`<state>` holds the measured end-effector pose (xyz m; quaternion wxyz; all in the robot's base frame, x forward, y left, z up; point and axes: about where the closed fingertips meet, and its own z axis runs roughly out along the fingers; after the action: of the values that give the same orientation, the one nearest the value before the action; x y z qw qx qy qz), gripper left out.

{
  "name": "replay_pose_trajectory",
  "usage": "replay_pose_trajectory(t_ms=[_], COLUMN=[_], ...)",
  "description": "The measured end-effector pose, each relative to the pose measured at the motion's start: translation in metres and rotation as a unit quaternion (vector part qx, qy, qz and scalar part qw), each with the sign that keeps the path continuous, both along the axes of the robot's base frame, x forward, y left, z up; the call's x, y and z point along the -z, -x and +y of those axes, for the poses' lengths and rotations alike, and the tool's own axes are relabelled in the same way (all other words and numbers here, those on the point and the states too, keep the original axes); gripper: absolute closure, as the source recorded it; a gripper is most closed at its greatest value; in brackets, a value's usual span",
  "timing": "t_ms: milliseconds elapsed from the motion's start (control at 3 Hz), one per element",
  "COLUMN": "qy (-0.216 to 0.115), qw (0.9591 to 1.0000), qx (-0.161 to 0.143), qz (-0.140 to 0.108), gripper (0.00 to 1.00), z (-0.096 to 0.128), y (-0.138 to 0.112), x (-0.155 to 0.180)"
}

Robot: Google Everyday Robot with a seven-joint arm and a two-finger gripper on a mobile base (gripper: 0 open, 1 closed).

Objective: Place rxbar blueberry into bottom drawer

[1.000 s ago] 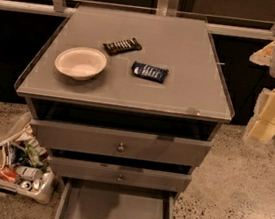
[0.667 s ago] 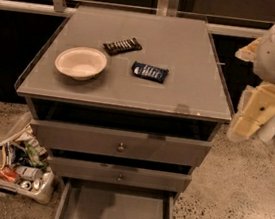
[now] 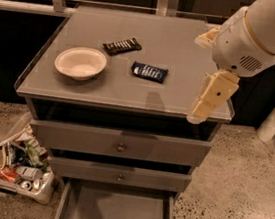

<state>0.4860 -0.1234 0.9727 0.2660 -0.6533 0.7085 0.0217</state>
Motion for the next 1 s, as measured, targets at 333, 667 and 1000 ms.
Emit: replay_pose_trajectory(t_ms=[333, 667, 1000], qy=[-0.03, -0.03, -0.024], qw=[0.9993, 0.9993, 0.999], qx=[-0.019, -0.019, -0.034], qz=[0.012, 0.012, 0.016], gripper=[0.0, 0.0, 0.0], z=[0.031, 0.031, 0.043], y=[-0.021, -0.022, -0.028], x=[0.005, 0.005, 0.014])
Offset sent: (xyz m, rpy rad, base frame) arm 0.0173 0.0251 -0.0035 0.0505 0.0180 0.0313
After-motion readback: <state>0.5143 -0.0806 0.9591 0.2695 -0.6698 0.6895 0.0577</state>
